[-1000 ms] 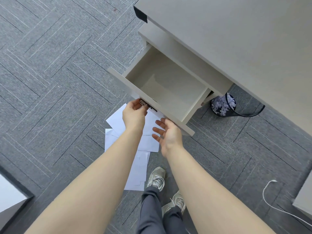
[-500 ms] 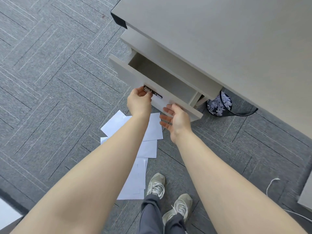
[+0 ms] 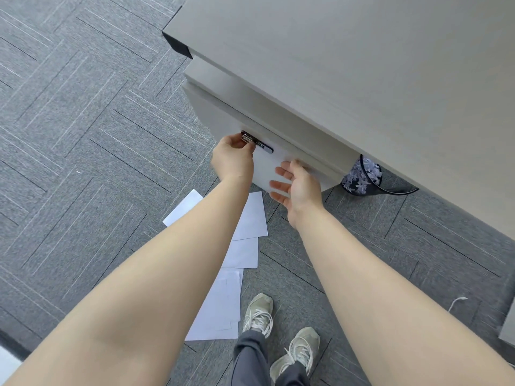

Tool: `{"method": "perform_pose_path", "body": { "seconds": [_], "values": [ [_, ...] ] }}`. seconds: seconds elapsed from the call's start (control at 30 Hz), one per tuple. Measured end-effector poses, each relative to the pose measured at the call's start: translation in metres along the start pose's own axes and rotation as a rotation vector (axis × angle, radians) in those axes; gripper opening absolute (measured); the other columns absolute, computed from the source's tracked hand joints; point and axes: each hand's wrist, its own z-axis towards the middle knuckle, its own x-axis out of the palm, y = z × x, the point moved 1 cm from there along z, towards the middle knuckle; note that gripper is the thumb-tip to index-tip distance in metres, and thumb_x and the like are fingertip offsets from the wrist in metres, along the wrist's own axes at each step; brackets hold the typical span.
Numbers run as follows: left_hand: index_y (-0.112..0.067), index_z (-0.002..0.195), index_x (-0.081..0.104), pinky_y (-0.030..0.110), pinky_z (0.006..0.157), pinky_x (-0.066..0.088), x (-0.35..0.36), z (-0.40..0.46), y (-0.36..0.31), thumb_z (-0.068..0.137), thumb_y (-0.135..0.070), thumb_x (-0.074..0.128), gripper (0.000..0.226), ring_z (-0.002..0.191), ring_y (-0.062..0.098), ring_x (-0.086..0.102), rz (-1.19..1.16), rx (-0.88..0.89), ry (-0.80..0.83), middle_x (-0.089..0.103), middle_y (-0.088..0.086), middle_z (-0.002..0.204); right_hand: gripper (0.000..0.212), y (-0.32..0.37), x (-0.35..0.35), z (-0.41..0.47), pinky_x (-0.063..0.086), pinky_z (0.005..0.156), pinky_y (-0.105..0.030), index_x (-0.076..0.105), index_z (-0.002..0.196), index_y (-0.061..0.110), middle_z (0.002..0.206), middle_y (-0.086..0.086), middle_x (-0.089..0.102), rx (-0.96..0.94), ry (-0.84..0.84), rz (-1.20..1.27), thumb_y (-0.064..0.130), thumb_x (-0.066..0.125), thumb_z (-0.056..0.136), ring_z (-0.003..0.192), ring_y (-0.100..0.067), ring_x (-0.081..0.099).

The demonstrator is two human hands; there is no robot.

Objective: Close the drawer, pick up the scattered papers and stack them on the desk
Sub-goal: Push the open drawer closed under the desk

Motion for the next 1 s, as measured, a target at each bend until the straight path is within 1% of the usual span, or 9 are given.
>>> {"method": "perform_pose_path", "body": {
  "seconds": [0.13, 0.33, 0.43, 0.53, 0.63, 0.7, 0.83, 0.9, 1.0],
  "values": [
    [-0.033, 0.074, 0.063, 0.041, 0.086, 0.056, 0.007, 0.006, -0.004, 0.062, -0.02, 0.071, 0.02, 0.086, 0.023, 0.073, -0.007, 0.01, 0.004, 0.075, -0.002, 0.082, 0.03, 0.006, 0.001, 0.007, 0.05, 0.072, -0.035, 0.061, 0.109, 0.017, 0.111, -0.001, 0.065, -0.011, -0.003, -0.004, 0.036, 0.04, 0.101, 0.083, -0.022, 0.064],
    [-0.034, 0.068, 0.06, 0.042, 0.083, 0.057, 0.012, 0.011, -0.007, 0.064, -0.013, 0.073, 0.025, 0.084, 0.027, 0.072, 0.0, 0.049, -0.018, 0.071, -0.002, 0.075, 0.034, 0.009, 0.001, 0.011, 0.051, 0.076, -0.037, 0.06, 0.113, 0.015, 0.112, -0.002, 0.064, -0.023, -0.011, -0.021, 0.037, 0.036, 0.103, 0.083, -0.02, 0.065],
    [-0.033, 0.068, 0.059, 0.043, 0.083, 0.057, 0.012, 0.014, -0.01, 0.066, -0.01, 0.073, 0.027, 0.084, 0.028, 0.072, 0.042, 0.072, -0.014, 0.07, 0.0, 0.076, 0.034, 0.012, 0.003, 0.012, 0.051, 0.074, -0.035, 0.059, 0.115, 0.013, 0.11, -0.003, 0.063, -0.017, -0.008, -0.014, 0.034, 0.034, 0.103, 0.082, -0.019, 0.065],
    [-0.031, 0.073, 0.061, 0.042, 0.084, 0.056, 0.011, 0.012, -0.011, 0.071, -0.007, 0.072, 0.026, 0.084, 0.029, 0.071, 0.094, 0.1, -0.001, 0.069, 0.0, 0.076, 0.035, 0.011, 0.001, 0.011, 0.051, 0.075, -0.036, 0.058, 0.116, 0.014, 0.11, -0.001, 0.063, -0.027, -0.003, -0.031, 0.035, 0.034, 0.103, 0.082, -0.019, 0.065],
    [-0.02, 0.09, 0.069, 0.037, 0.082, 0.054, 0.008, 0.007, -0.015, 0.078, -0.015, 0.069, 0.013, 0.087, 0.027, 0.068, 0.29, 0.211, 0.013, 0.072, 0.003, 0.086, 0.033, 0.012, 0.001, 0.01, 0.05, 0.073, -0.035, 0.058, 0.114, 0.015, 0.109, -0.001, 0.062, -0.018, 0.012, -0.029, 0.035, 0.034, 0.103, 0.08, -0.019, 0.064],
    [-0.013, 0.098, 0.069, 0.033, 0.076, 0.05, 0.005, 0.005, -0.017, 0.083, -0.021, 0.064, 0.018, 0.09, 0.029, 0.066, 0.509, 0.328, 0.017, 0.073, 0.008, 0.094, 0.031, 0.013, 0.001, 0.009, 0.049, 0.071, -0.034, 0.058, 0.111, 0.015, 0.11, -0.002, 0.062, -0.016, 0.017, -0.03, 0.034, 0.035, 0.103, 0.079, -0.02, 0.063],
    [-0.005, 0.095, 0.062, 0.035, 0.063, 0.039, 0.0, 0.004, -0.02, 0.091, -0.032, 0.055, 0.029, 0.088, 0.04, 0.063, 0.871, 0.523, 0.029, 0.07, 0.019, 0.095, 0.026, 0.013, 0.0, 0.008, 0.049, 0.071, -0.036, 0.057, 0.109, 0.015, 0.111, -0.003, 0.062, -0.034, 0.009, -0.067, 0.031, 0.039, 0.101, 0.08, -0.022, 0.063],
    [-0.002, 0.096, 0.06, 0.034, 0.063, 0.034, -0.001, 0.004, -0.022, 0.095, -0.031, 0.05, 0.03, 0.089, 0.043, 0.062, 0.965, 0.57, 0.051, 0.068, 0.023, 0.096, 0.026, 0.014, 0.0, 0.008, 0.049, 0.069, -0.035, 0.057, 0.112, 0.014, 0.111, -0.004, 0.062, -0.036, 0.014, -0.085, 0.031, 0.041, 0.101, 0.08, -0.023, 0.062],
    [-0.001, 0.095, 0.056, 0.035, 0.062, 0.032, -0.002, 0.005, -0.025, 0.097, -0.027, 0.045, 0.028, 0.085, 0.044, 0.061, 1.084, 0.628, 0.07, 0.068, 0.025, 0.094, 0.028, 0.017, -0.002, 0.008, 0.049, 0.064, -0.032, 0.057, 0.116, 0.012, 0.112, -0.004, 0.062, -0.035, 0.018, -0.118, 0.031, 0.043, 0.1, 0.081, -0.023, 0.063]
  ]
}}
